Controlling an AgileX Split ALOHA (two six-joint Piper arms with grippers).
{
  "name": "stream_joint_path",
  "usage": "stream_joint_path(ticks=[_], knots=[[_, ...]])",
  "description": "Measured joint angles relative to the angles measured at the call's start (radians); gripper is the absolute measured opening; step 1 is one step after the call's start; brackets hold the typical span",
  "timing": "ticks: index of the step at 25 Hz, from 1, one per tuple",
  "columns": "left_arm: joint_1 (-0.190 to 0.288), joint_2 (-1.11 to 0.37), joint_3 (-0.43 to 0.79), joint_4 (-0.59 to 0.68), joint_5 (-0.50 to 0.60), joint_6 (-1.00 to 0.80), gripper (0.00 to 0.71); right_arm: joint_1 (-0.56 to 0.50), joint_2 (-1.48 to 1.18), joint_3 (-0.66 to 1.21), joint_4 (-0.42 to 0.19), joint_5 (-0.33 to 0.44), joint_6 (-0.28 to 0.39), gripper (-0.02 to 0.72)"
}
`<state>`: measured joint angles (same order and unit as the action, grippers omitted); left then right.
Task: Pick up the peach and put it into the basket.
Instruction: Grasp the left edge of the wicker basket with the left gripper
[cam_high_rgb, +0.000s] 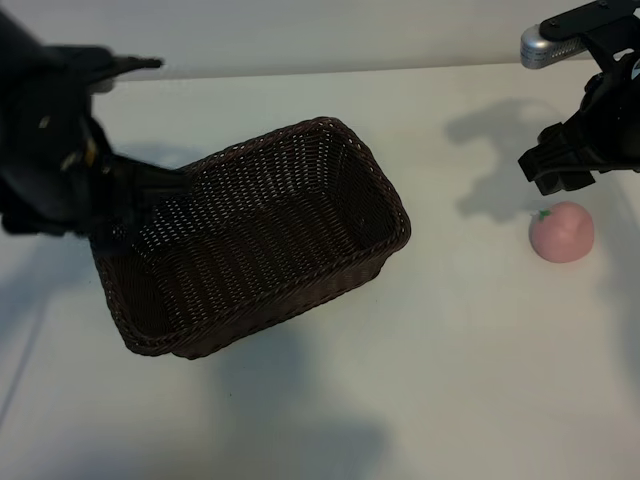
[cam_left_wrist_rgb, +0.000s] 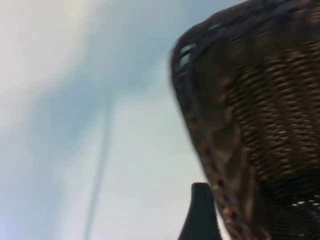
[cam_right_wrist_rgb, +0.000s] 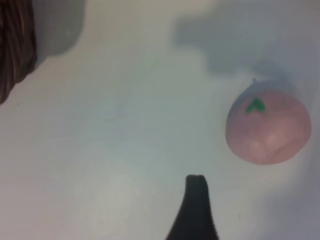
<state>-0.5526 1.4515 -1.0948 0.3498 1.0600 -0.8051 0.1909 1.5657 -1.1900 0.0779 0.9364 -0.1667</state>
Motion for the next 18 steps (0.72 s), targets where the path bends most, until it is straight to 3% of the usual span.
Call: stream_joint_path(ticks=[11,18], knots=[[0.129,-0.039,0.224,-0.062,-0.214,-0.104,0.575,0.0,0.0,0.0,0.001,0.003,-0.001,0.589],[0.218,-0.039,0.265,-0.135,-0.33,-0.066,0.575,0.0,0.0,0.0,0.003,0.004,-0.001,0.589]])
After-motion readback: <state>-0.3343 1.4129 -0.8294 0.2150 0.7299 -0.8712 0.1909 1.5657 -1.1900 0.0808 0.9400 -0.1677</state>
